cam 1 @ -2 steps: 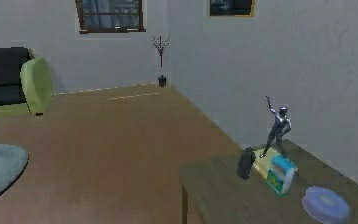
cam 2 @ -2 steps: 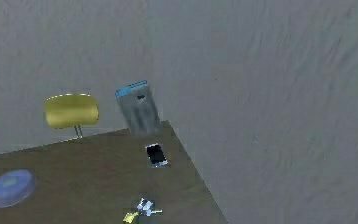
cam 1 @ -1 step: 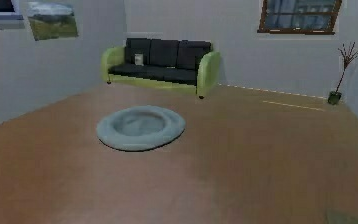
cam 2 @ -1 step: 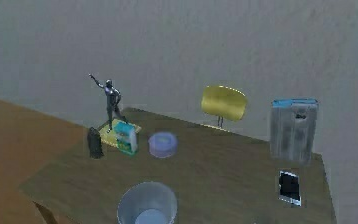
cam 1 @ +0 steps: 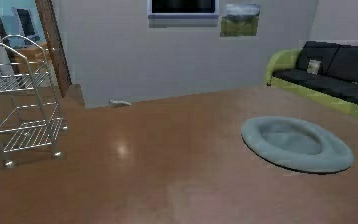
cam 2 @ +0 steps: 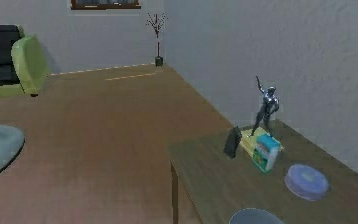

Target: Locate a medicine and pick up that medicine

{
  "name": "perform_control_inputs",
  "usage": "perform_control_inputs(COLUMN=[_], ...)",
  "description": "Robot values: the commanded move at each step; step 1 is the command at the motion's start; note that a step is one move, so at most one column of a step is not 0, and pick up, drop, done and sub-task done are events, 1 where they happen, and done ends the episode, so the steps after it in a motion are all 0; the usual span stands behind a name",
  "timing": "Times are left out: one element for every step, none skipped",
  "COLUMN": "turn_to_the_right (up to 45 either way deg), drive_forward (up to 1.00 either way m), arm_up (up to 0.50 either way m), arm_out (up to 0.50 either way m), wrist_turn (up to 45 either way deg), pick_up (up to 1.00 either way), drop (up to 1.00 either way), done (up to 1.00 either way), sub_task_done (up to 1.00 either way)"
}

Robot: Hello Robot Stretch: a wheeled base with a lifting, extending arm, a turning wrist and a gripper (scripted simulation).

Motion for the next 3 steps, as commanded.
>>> perform_control_inputs(turn_to_the_right=[0.0,45.0,42.0], drive_forward=[0.40,0.00,0.00], arm_up=[0.00,0.00,0.00], arm_out=[0.00,0.00,0.00], wrist_turn=[0.0,0.0,0.0], pick_up=[0.00,0.00,0.00], drop=[0.00,0.00,0.00], done=[0.00,0.00,0.00], sub_task_done=[0.00,0.00,0.00])
